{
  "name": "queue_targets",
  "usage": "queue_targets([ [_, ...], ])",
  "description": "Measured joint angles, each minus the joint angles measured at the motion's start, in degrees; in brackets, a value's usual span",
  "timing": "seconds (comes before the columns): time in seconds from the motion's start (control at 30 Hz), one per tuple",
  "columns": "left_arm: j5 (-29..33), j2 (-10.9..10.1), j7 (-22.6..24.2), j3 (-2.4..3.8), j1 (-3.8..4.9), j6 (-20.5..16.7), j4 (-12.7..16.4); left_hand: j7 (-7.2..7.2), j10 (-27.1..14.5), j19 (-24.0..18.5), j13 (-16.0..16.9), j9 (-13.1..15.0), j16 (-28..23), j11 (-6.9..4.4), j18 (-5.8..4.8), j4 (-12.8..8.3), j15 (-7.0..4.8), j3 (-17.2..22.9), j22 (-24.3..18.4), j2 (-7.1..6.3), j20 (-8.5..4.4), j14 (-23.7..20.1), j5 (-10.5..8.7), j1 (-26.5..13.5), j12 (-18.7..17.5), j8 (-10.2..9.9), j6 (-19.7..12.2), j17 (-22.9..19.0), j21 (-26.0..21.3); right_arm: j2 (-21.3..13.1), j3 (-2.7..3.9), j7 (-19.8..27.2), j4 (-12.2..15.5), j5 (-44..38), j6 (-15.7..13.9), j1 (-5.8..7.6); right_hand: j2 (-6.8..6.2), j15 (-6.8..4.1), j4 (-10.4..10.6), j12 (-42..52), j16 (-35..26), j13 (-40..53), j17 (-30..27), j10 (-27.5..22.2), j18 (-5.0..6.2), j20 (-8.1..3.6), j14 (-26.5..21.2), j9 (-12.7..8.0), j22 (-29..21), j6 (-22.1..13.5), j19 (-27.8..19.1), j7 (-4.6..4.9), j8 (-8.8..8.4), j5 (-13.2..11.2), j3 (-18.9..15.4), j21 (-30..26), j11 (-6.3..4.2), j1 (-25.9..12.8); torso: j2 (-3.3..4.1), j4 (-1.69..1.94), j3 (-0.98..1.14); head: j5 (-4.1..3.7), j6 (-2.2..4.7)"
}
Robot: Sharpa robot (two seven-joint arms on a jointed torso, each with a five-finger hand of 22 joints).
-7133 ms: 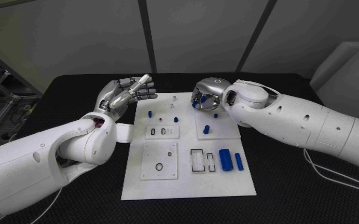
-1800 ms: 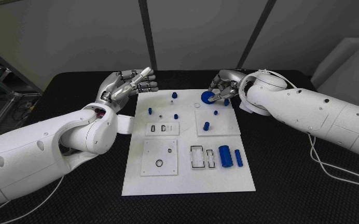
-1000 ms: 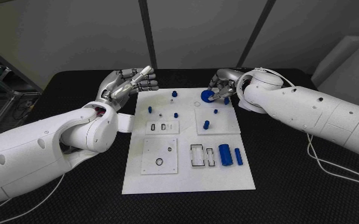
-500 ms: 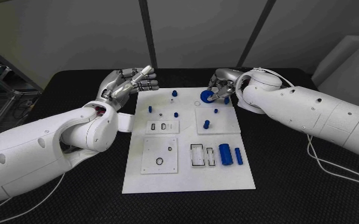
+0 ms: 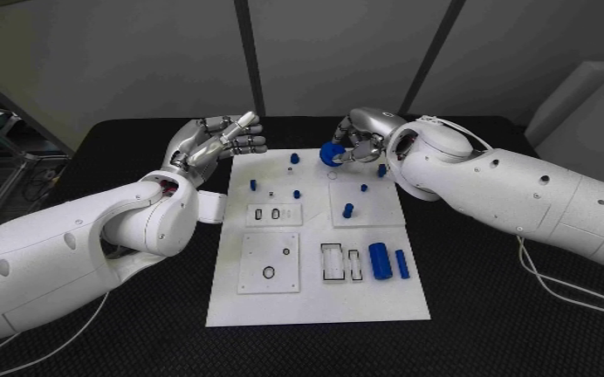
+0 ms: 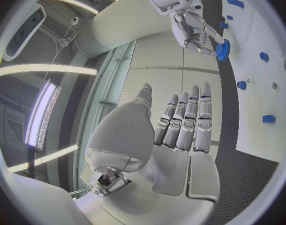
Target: Assemble the parts on the task board
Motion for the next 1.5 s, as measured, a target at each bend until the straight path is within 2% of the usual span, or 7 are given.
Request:
queue_targets([
  [0.23, 0.0, 0.0, 0.0, 0.01, 0.00, 0.0, 0.0, 0.00, 0.0, 0.0, 0.0, 0.0, 0.0, 0.00, 0.00, 0.0, 0.00, 0.0, 0.0, 0.00, 0.00, 0.0, 0.00, 0.0, 0.0, 0.0, 0.0, 0.0, 0.0, 2.6, -0.02, -1.1, 2.0, -2.3, -2.3, 0.02, 0.05, 0.00, 0.1, 0.0, 0.0, -0.2, 0.0, 0.0, 0.01, 0.00, 0.0, 0.0, 0.1, -0.1, 0.0, -0.07, -0.60, 0.0, 0.1, 0.0, 0.00, 0.0, 0.01, 0.03, -0.07, 0.12, 0.17],
  [0.67, 0.0, 0.1, 0.0, 0.06, 0.02, 0.0, -0.5, 0.00, 0.0, 0.0, 0.0, 0.0, 0.0, 0.00, 0.00, 0.0, 0.00, 0.0, 0.0, 0.00, 0.00, 0.0, 0.00, 0.0, 0.0, 0.0, 0.0, 0.0, 0.0, 8.9, -2.13, -2.4, -1.7, -5.4, -3.5, -0.33, 0.24, 0.01, 0.2, 0.0, 0.0, -0.2, 0.0, 0.0, 0.01, 0.00, 0.0, 0.0, 0.1, -0.2, 0.0, -0.16, -1.36, 0.0, 0.1, 0.0, 0.00, -0.3, 0.10, 0.14, -0.04, 0.57, 0.08],
  [0.97, 0.0, 0.2, 0.0, 0.08, 0.03, 0.0, -0.7, 0.00, 0.0, 0.0, 0.0, 0.0, 0.0, 0.00, 0.00, 0.0, 0.00, 0.0, 0.0, 0.11, 0.00, 0.0, 0.00, 0.1, 0.0, 0.0, 0.0, 0.0, 0.0, 10.6, -3.07, -3.0, -3.7, -6.1, -3.2, -0.33, 0.24, 0.01, 0.2, 0.0, 0.0, -0.4, 0.0, 0.0, 0.02, 0.00, 0.0, 0.0, 0.1, -0.3, 0.0, -0.26, -1.31, 0.0, 0.1, 0.0, 0.01, -0.4, 0.12, 0.05, 0.02, 0.85, -0.12],
  [1.1, 0.0, 0.2, 0.0, 0.10, 0.06, 0.0, -0.7, 0.00, 0.0, 0.0, 0.0, 0.0, -0.2, 0.00, 0.00, -0.2, 0.00, 0.2, -0.1, 0.24, 0.00, 0.0, 0.00, 0.2, 0.0, 0.0, 0.0, 0.0, 0.0, 11.2, -4.10, -3.2, -4.5, -6.3, -2.7, -0.33, 0.03, 0.01, 0.5, 0.0, 0.0, -0.4, 0.0, 0.0, 0.02, 0.00, 0.0, 0.0, 0.1, -0.3, 0.0, -0.27, -1.31, -0.1, 0.4, 0.0, 0.01, -0.6, 0.12, 0.05, 0.02, 0.86, -0.20],
  [1.2, 0.0, 0.2, 0.0, 0.10, 0.07, 0.0, -0.7, 0.00, 0.0, 0.0, 0.0, 0.0, -0.2, 0.00, 0.00, -0.2, 0.00, 0.2, -0.1, 0.47, 0.00, 0.0, 0.00, 0.5, 0.0, 0.0, 0.0, 0.0, 0.0, 11.7, -4.38, -3.3, -5.0, -6.4, -2.4, -0.37, 0.02, 0.01, 0.4, -0.1, 0.0, -0.5, 0.0, 0.0, 0.02, 0.00, 0.0, 0.0, 0.1, -0.3, 0.0, -0.32, -1.33, -0.2, 0.5, 0.0, 0.02, -0.6, 0.09, 0.05, 0.03, 0.86, -0.25],
  [1.37, 0.0, 0.2, 0.0, 0.11, 0.09, 0.0, -0.8, 0.00, 0.0, 0.0, 0.0, 0.0, -0.2, 0.00, 0.00, -0.2, 0.00, 0.2, -0.1, 0.47, 0.00, 0.0, 0.00, 0.5, 0.0, 0.0, 0.0, 0.0, 0.0, 12.3, -4.57, -3.4, -6.1, -6.5, -2.1, -0.39, -0.65, 0.02, 0.5, -2.2, 0.0, -2.7, 0.0, -2.0, 0.02, 0.01, 0.0, 0.0, -0.2, -0.6, 0.0, -0.33, -2.48, -0.2, 0.9, 0.0, 1.06, -1.3, 0.07, 0.04, 0.03, 0.88, -0.35],
  [1.5, 0.0, 0.2, 0.0, 0.12, 0.11, 0.0, -0.8, 0.00, 0.0, 0.0, 0.0, 0.0, -0.2, 0.00, 0.00, -0.2, 0.00, 0.2, -0.1, 0.46, 0.00, 0.0, 0.00, 0.5, 0.0, 0.0, 0.0, 0.0, 0.0, 12.7, -4.66, -3.4, -6.7, -6.5, -2.0, -0.38, -0.88, 0.65, 0.6, -3.2, 0.0, -3.9, 0.0, -3.0, 0.03, 0.31, 0.0, 0.8, -0.5, -2.7, -0.3, 0.68, -3.99, -0.5, 1.3, 0.0, 1.75, -1.5, 0.06, 0.02, 0.03, 0.99, -0.40],
])
